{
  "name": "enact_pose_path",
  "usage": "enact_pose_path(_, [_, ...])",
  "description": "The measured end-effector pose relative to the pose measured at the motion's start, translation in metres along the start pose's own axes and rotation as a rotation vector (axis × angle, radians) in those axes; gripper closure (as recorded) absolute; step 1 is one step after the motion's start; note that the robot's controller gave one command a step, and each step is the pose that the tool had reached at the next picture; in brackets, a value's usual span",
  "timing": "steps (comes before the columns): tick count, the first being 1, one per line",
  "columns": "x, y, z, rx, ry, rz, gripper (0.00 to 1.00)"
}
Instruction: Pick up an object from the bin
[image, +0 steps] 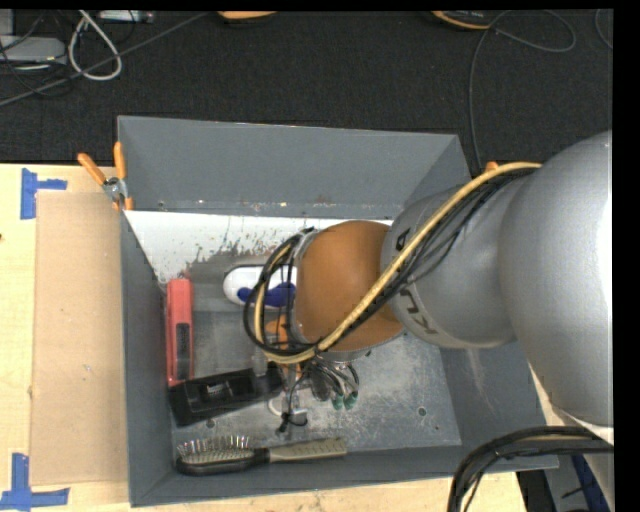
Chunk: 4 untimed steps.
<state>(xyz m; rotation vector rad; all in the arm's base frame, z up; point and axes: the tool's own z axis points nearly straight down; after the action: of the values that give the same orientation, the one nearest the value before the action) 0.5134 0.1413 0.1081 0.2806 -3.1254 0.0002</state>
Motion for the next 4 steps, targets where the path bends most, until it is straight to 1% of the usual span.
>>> enact_pose_path(1, [0.011, 0.026, 0.019, 0.0, -0.004, -0.164, 0.0])
enact_pose_path(2, [0.011, 0.029, 0.021, 0.0, -0.007, -0.183, 0.0])
enact_pose_path(3, [0.021, 0.022, -0.045, 0.0, 0.003, -0.321, 0.0])
enact_pose_path(4, [0.016, 0.027, -0.022, 0.0, -0.006, -0.261, 0.0])
